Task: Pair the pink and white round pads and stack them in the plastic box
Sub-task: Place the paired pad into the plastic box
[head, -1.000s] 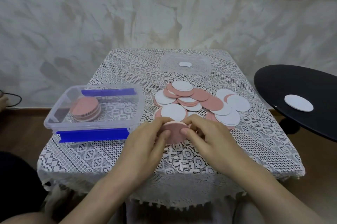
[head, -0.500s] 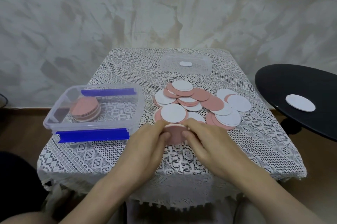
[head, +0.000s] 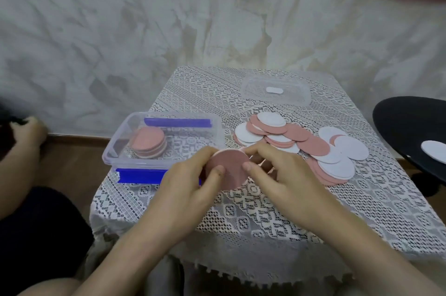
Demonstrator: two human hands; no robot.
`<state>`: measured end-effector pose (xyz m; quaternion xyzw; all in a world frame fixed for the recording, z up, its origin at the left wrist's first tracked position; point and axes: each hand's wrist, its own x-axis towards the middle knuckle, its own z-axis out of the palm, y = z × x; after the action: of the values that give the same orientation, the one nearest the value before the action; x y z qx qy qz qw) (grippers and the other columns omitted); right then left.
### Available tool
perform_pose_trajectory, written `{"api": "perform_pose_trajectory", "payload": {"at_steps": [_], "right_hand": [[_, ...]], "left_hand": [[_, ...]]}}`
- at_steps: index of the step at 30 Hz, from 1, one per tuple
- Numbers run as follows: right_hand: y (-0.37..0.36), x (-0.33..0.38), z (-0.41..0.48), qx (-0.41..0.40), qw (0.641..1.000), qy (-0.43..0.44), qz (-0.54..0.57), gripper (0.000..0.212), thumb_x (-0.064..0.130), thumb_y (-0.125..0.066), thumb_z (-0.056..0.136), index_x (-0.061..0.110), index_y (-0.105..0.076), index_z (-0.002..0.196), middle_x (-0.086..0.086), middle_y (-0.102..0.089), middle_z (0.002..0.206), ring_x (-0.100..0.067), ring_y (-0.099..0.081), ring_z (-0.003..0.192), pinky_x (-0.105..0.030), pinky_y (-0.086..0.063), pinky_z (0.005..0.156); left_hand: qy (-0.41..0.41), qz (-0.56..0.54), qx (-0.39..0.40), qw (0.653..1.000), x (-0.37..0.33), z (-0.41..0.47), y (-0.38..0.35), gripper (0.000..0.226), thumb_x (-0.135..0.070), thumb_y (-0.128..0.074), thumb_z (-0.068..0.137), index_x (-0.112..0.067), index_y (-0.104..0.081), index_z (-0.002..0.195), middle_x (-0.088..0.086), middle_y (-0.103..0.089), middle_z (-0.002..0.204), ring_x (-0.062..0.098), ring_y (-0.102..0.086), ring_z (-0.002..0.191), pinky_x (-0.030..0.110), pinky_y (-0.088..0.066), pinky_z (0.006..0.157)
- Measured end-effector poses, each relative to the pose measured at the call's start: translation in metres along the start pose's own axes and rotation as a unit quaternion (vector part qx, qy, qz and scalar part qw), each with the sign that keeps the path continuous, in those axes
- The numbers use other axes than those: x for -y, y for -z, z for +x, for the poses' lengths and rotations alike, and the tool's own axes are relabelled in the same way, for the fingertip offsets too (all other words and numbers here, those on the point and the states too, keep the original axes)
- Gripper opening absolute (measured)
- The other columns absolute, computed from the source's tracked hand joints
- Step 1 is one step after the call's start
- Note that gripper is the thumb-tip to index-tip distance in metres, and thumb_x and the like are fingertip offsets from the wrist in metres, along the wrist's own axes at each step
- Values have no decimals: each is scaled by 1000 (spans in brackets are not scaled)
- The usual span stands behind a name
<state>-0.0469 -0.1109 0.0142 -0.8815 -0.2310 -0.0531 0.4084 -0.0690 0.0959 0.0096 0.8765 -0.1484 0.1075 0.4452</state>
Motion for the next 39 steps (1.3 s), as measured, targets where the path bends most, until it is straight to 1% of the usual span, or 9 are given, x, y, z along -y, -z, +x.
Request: {"api": "perform_pose_trajectory", "payload": {"at_steps": [5,8,13,18,24,27,30,34,39], "right_hand": [[-19,19,30,25,999,1,35,9,34,-60,98,36,-66,105,18,-65,81,-8,-63,70,-28,-48,64],[-32,33,50,38,998,0,39,10,33,-61,99,35,-66,108,14,-67,82,-8,-65,65,-37,-53,67],[-55,55,86,66,995,-23,69,6,28,-61,99,31,-65,102,9,-70,84,-12,-66,56,-30,-50,57],[-82,66,122,99,989,-53,100,4,21,-61,100,24,-64,98,2,-70,79,-14,-63,54,-18,-37,40],[-107,64,159,121,986,-92,67,10,19,-63,99,24,-63,90,4,-65,67,-10,-61,53,-21,-39,46],[-118,56,168,119,987,-104,11,4,24,-65,97,26,-62,94,5,-69,73,-13,-65,61,-29,-46,62],[-123,53,166,124,986,-89,-74,11,31,-62,97,33,-56,106,6,-69,78,-16,-66,66,-31,-47,63],[-121,58,165,143,979,-67,-126,1,34,-58,97,33,-58,97,5,-70,77,-16,-66,70,-29,-45,64],[-114,64,162,203,968,-80,-125,38,62,-72,78,37,-53,101,10,-66,86,-11,-60,72,-32,-46,66]], "left_hand": [[32,-20,-28,999,15,-1,31,16,-39,-51,93,-30,-62,100,-6,-67,85,15,-62,80,46,-51,72],[54,-24,-52,997,28,0,49,16,-39,-52,95,-32,-64,103,-8,-68,87,15,-63,81,45,-52,72],[94,-12,-113,989,52,2,84,15,-27,-67,94,-40,-69,101,-16,-70,82,1,-55,63,12,-40,59],[112,72,-166,977,72,2,112,17,-32,-70,90,-45,-70,101,-25,-67,85,8,-53,60,29,-43,61],[148,140,-161,966,92,-1,126,32,-40,-61,94,-38,-65,126,-22,-60,110,-11,-52,74,24,-42,68],[152,126,-146,969,94,-1,123,40,-48,-51,95,-39,-58,134,-25,-56,117,-7,-56,80,27,-45,74],[156,125,-132,971,94,-1,121,47,-50,-46,95,-39,-52,141,-26,-53,121,-3,-55,92,27,-45,81],[153,119,-128,973,96,-1,121,49,-50,-44,94,-41,-50,142,-27,-53,122,-8,-54,90,27,-44,78],[161,114,-132,972,97,-2,120,48,-48,-45,94,-41,-50,142,-28,-52,122,-7,-55,85,25,-44,75]]}}
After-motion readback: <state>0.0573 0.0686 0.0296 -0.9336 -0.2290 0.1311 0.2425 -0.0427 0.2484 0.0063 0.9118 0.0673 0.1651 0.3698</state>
